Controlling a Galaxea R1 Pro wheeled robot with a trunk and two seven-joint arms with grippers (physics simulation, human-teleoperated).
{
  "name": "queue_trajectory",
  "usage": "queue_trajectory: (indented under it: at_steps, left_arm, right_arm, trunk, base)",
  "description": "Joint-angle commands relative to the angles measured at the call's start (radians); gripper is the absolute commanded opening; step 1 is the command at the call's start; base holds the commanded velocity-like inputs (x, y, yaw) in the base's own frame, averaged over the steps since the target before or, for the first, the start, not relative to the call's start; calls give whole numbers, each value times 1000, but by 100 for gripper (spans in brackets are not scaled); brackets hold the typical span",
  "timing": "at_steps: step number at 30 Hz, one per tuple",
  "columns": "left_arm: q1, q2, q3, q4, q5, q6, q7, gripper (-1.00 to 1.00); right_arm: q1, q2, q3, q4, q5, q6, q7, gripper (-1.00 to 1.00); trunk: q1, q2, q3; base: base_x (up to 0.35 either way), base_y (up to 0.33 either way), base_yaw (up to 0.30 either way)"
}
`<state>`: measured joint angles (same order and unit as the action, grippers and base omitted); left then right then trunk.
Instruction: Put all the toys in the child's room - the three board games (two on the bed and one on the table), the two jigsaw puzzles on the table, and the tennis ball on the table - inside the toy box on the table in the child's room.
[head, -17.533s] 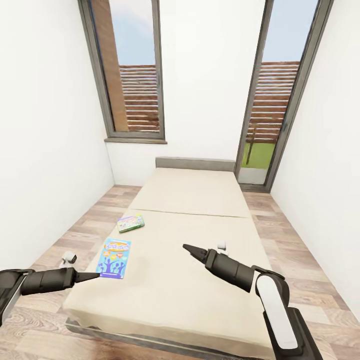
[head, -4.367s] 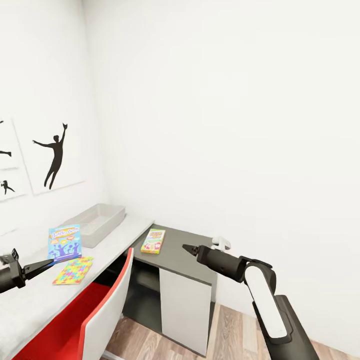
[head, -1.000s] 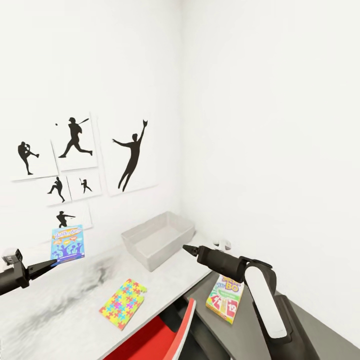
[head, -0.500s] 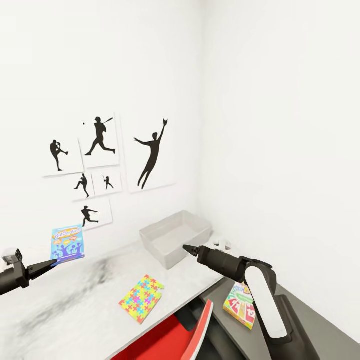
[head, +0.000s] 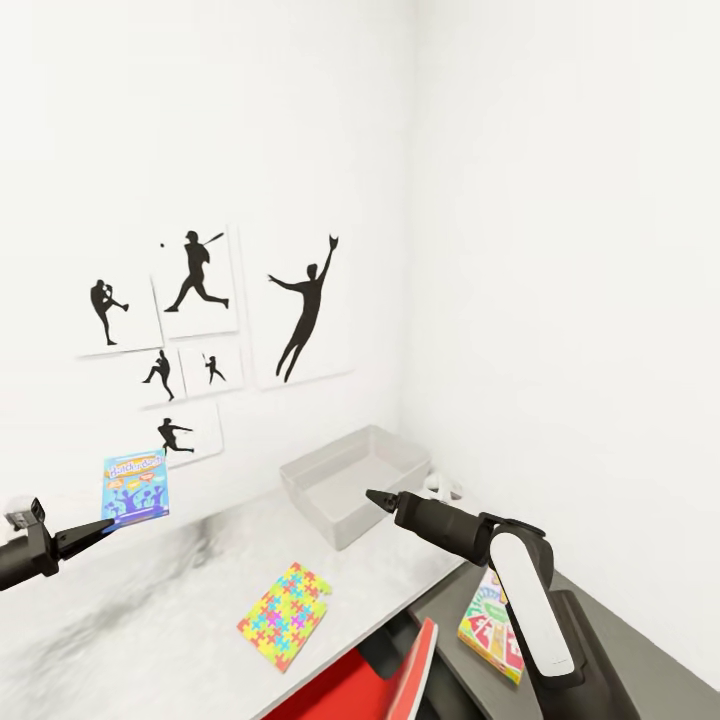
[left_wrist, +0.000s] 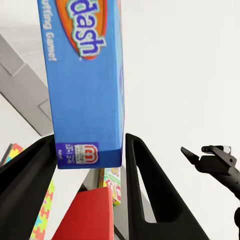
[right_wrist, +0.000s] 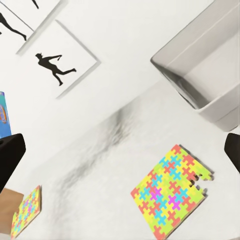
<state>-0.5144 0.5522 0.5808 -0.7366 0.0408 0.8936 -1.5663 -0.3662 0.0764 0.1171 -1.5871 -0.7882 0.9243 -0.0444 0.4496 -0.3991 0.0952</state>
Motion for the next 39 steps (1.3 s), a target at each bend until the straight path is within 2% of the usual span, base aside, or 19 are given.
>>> queue_trajectory:
  at_steps: [1, 6, 15, 39]
  left_arm:
    - [0, 0, 1, 0, -1, 10, -4, -100]
    - [-1, 0, 1, 0, -1, 10, -4, -100]
    - [-1, 0, 1, 0, -1, 10, -4, -100]
    - [-1, 0, 2, 0, 0, 10, -4, -100]
  right_arm:
    - [0, 0, 0, -1, -5, 4, -5, 100]
    - [0, 0, 1, -1, -5, 4, -5, 100]
    - [0, 0, 2, -1, -5, 4, -5, 100]
    - [0, 0, 1, -1, -5, 4, -5, 100]
  trunk:
    - [0, -1, -1]
    - [0, -1, -2]
    - [0, -1, -2]
    - [0, -1, -2]
  base:
    - [10, 1, -24]
    - [44, 0, 47]
    - [103, -57, 220]
    - [64, -14, 18]
